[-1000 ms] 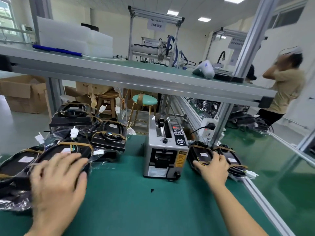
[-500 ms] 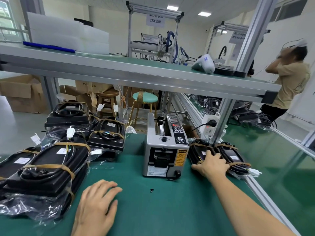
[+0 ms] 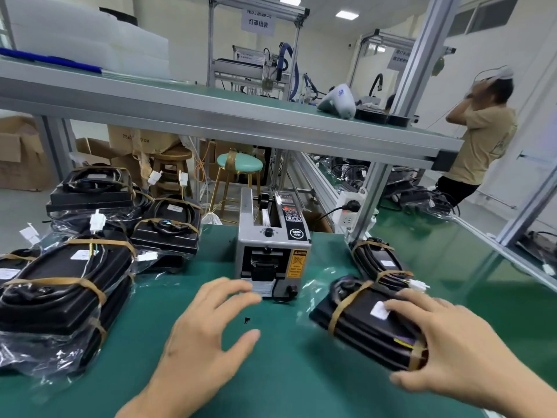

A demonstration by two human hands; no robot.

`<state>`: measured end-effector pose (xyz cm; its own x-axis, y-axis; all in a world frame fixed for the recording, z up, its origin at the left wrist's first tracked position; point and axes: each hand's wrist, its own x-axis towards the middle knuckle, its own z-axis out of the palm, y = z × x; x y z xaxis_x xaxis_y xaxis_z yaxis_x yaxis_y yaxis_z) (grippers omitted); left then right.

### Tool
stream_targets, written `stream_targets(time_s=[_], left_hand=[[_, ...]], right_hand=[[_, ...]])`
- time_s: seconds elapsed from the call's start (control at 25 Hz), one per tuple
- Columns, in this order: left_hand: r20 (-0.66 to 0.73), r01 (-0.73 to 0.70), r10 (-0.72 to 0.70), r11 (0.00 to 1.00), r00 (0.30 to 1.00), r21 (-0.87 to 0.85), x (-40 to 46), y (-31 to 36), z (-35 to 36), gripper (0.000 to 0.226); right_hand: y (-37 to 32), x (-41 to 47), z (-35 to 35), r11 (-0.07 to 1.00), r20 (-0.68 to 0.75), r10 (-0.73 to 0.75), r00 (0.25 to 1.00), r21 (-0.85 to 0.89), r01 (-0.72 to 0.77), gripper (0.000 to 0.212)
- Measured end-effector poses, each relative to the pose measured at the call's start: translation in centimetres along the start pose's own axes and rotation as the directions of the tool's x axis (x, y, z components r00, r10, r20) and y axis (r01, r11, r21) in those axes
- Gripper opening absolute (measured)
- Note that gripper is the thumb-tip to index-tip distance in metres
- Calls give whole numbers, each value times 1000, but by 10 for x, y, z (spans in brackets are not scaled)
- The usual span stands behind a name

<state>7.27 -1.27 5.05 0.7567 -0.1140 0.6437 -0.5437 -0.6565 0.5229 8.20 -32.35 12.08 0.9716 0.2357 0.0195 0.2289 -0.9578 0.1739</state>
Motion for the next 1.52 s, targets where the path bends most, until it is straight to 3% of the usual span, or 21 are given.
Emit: stream_targets(time_s=[0.08, 0.12, 0.2, 0.28, 0.32, 0.4, 0.48, 0.56, 0.68, 0.8, 0.88, 0.92, 0.96, 1.0, 1.08, 1.12, 1.2, 1.28, 1.36, 1.52], left_hand=[[229, -76, 88, 995, 970, -60, 17, 21, 2, 73], [380, -128, 137, 991, 915, -49, 26, 28, 4, 94], [656, -141, 90, 990, 750, 26, 41, 33, 1, 118], [788, 16, -5, 1000, 616, -6, 52, 26, -10, 124], [811, 101, -28, 994, 584, -38, 54, 19, -16, 124], [781, 156, -102, 988, 617, 6, 49, 3, -26, 129], [645, 221, -207, 973, 736, 60, 41, -11, -31, 136], [474, 338, -278, 940, 836, -43, 32, -21, -32, 134], [304, 400, -312, 868, 900, -294, 26, -33, -35, 93], [288, 408, -305, 803, 908, -435, 24, -40, -44, 66], [249, 375, -285, 778, 926, -504, 22, -43, -45, 65], [207, 358, -292, 760, 934, -542, 21, -43, -45, 65], [170, 343, -301, 742, 938, -576, 20, -43, -43, 65], [144, 324, -299, 730, 943, -602, 18, -43, -40, 65], [120, 294, -287, 703, 950, -647, 16, -43, -34, 68], [117, 290, -289, 681, 950, -672, 15, -43, -32, 69], [105, 288, -307, 643, 946, -710, 14, -42, -28, 72], [62, 273, -324, 660, 944, -700, 12, -42, -25, 72], [7, 249, -330, 699, 944, -670, 8, -43, -23, 70], [-32, 275, -372, 739, 928, -616, -4, -42, -22, 67]], right_hand=[[-17, -5, -18, 975, 68, -222, 973, 19, 221, 95], [-30, -2, -23, 945, 96, -327, 940, 29, 326, 94], [-56, 10, -29, 853, 91, -520, 849, 10, 521, 89], [-79, 21, -32, 742, -4, -667, 745, -83, 665, 87], [-88, 25, -33, 695, -53, -717, 695, -131, 707, 87], [-103, 34, -31, 625, -138, -780, 610, -208, 752, 86], [-111, 45, -31, 614, -259, -788, 559, -258, 746, 79], [-115, 57, -30, 621, -357, -776, 520, -284, 730, 69], [-116, 69, -19, 570, -361, -816, 451, -376, 731, 59], [-119, 71, -9, 601, -456, -790, 410, -441, 667, 65], [-118, 66, -8, 702, -596, -655, 464, -252, 667, 81], [-117, 64, -11, 721, -661, -531, 530, -23, 693, 87], [-116, 61, -15, 660, -675, -387, 628, 273, 700, 87], [-115, 59, -19, 513, -621, -265, 737, 557, 654, 80], [-117, 63, -26, 187, -399, -190, 897, 882, 432, 52], [-120, 66, -28, 85, -281, -221, 934, 948, 305, 40], [-130, 72, -30, 12, -188, -245, 951, 980, 197, 25], [-140, 75, -34, 34, -197, -208, 958, 978, 208, 16], [-146, 77, -32, 105, -197, -187, 962, 970, 219, 19], [-155, 83, -22, 130, -235, -102, 967, 960, 248, 17]])
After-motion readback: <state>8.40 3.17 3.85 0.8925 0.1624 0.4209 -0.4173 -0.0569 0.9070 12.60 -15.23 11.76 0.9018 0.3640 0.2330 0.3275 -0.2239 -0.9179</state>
